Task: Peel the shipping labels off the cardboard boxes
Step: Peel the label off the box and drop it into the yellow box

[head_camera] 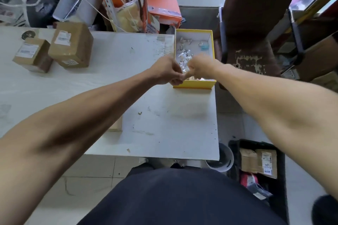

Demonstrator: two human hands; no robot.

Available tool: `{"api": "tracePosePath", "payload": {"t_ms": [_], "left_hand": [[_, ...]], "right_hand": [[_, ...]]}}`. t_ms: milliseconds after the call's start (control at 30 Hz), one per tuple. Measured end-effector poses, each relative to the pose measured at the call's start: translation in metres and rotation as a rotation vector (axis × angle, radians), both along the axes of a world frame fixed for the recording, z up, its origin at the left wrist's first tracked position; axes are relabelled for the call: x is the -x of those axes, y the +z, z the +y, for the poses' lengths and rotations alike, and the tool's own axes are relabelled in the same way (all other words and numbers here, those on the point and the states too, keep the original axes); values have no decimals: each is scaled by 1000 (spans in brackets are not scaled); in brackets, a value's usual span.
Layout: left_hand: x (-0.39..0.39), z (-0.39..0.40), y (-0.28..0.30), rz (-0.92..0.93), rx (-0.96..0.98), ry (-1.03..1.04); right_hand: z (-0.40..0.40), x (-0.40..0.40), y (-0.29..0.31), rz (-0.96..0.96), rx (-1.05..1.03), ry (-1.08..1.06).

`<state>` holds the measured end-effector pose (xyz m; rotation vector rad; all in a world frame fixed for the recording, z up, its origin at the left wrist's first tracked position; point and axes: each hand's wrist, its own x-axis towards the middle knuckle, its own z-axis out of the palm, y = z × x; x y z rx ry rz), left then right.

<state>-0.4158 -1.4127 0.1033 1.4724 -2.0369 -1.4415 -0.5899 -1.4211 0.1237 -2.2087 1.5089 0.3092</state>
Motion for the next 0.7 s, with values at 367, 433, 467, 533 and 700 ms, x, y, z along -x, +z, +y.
{"api": "tracePosePath", "payload": {"t_ms": [367, 433, 467, 533, 700], "left_hand": [[1, -21, -9, -74, 78, 187], [-6, -29, -10, -145, 142, 199], [-7, -32, -8, -180, 158, 198], [-6, -35, -5, -231, 193, 191], [18, -44, 5, -258, 311, 119]], "right_hand": [[20, 13, -23, -167, 121, 0], [21, 19, -25, -183, 138, -15], [22, 24, -27, -190, 146, -52], [22, 34, -30, -168, 149, -114], [16, 39, -31, -169, 112, -225]]}}
